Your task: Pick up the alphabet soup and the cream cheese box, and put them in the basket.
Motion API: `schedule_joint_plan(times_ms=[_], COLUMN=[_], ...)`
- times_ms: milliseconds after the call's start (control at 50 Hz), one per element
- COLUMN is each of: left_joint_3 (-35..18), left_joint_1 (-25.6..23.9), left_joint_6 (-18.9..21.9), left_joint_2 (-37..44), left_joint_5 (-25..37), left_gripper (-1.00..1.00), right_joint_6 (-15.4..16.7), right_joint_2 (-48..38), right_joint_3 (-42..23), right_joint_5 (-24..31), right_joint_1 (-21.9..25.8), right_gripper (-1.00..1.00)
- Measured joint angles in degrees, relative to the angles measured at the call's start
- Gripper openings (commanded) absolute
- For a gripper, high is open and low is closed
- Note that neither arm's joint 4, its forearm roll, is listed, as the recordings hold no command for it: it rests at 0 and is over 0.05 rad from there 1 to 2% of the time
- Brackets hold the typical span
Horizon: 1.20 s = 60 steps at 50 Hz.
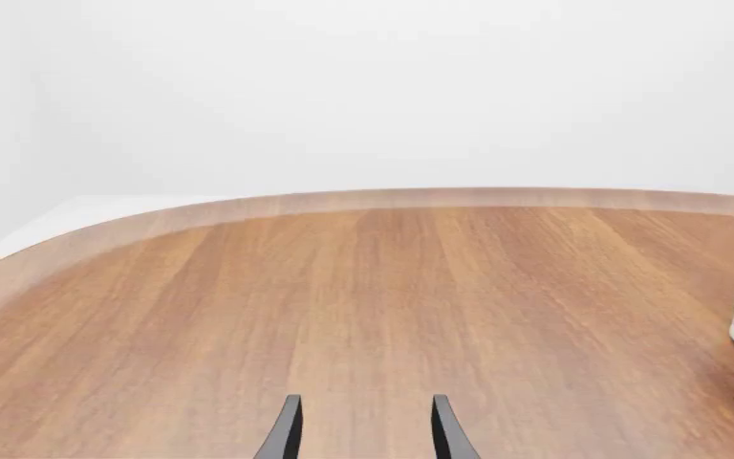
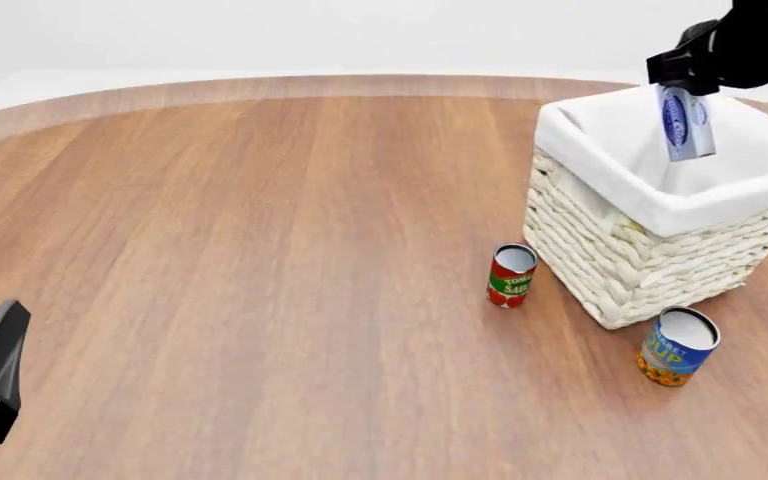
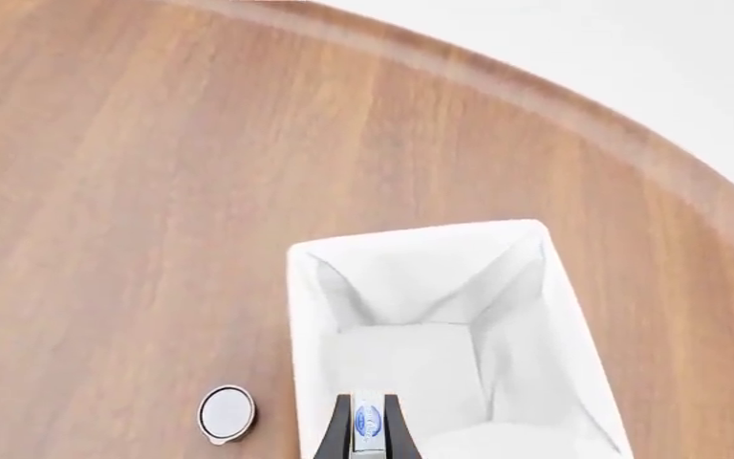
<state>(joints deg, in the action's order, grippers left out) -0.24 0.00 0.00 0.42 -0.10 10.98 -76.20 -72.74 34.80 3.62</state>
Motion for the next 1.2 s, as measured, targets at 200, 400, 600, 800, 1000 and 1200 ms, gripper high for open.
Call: schedule_joint_plan(times_ms=[200, 400, 600, 800, 1000, 1200], left_joint_3=[0.00, 0.00, 0.00, 0.00, 0.00, 0.00], left_joint_1=[0.00, 0.00, 0.00, 0.00, 0.00, 0.00], left_joint_6=[0.00, 0.00, 0.00, 0.00, 0.00, 0.00], left_joint_2=[0.00, 0.00, 0.00, 0.00, 0.00, 0.00], left_joint_5=[0.00, 0.00, 0.00, 0.00, 0.00, 0.00], left_gripper=[1.00, 1.00, 1.00, 1.00, 1.00, 1.00], right_joint_6=[0.59, 1.56, 2.31, 2.94, 3.51, 4.39], right_joint_2=[-1.59, -3.56, -5.47, -7.34, -9.36, -11.49], right_joint_3=[-0.38, -0.98, -1.70, -2.48, -2.90, -3.84], right_joint_5=[-0.29, -0.60, -0.79, -1.17, -1.75, -1.82], right_joint_1=[-0.60, -1.68, -2.39, -2.79, -2.99, -3.73], right_gripper=[-1.00, -1.00, -1.00, -1.00, -1.00, -1.00])
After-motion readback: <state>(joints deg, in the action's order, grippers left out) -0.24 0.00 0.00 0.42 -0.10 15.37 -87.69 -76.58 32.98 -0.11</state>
